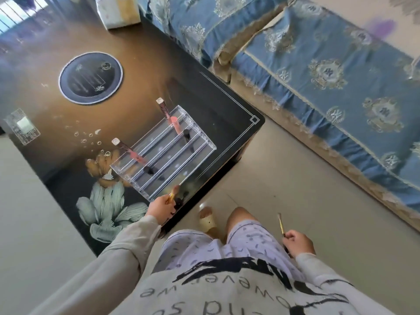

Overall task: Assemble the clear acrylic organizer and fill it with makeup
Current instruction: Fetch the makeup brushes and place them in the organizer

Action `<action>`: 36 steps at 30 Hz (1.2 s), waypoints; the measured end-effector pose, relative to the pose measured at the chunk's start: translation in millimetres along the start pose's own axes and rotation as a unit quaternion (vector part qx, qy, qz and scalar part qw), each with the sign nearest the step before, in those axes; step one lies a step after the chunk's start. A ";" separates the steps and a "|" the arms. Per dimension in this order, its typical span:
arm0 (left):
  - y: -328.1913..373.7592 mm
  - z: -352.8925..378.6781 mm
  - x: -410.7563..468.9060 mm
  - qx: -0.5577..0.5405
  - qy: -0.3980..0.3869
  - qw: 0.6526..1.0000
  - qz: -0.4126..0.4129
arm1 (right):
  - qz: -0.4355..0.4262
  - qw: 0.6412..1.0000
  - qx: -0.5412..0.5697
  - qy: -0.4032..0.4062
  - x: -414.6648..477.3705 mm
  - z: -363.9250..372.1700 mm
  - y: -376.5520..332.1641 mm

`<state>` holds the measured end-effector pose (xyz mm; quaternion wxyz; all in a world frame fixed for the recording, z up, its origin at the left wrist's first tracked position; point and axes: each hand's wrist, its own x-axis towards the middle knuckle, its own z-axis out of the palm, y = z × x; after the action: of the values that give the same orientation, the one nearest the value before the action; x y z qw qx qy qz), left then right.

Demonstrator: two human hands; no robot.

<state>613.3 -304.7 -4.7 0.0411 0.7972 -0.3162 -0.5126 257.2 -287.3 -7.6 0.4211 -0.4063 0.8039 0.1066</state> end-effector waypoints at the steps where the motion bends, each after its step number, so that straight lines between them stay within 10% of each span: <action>1: 0.1 -2.1 0.7 -0.015 0.004 1.000 -0.008 | -0.011 1.000 -0.013 -0.008 5.5 -4.9 -10.8; 21: -25.8 91.6 -56.6 -0.354 0.119 0.885 -0.279 | -0.252 0.890 -0.368 -0.092 113.0 -78.2 -215.0; 31: -4.8 87.2 -45.1 -0.399 0.140 0.867 -0.263 | -0.560 0.679 -0.470 -0.066 59.5 -13.6 -310.1; 36: -5.8 85.0 -41.4 -0.418 0.157 0.857 -0.259 | -0.636 0.514 -0.575 -0.023 27.8 32.6 -344.0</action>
<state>532.8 -255.5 -14.3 0.2849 0.8279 0.1564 -0.4571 523.3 -508.9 9.7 0.0693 -0.9599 0.0842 0.2582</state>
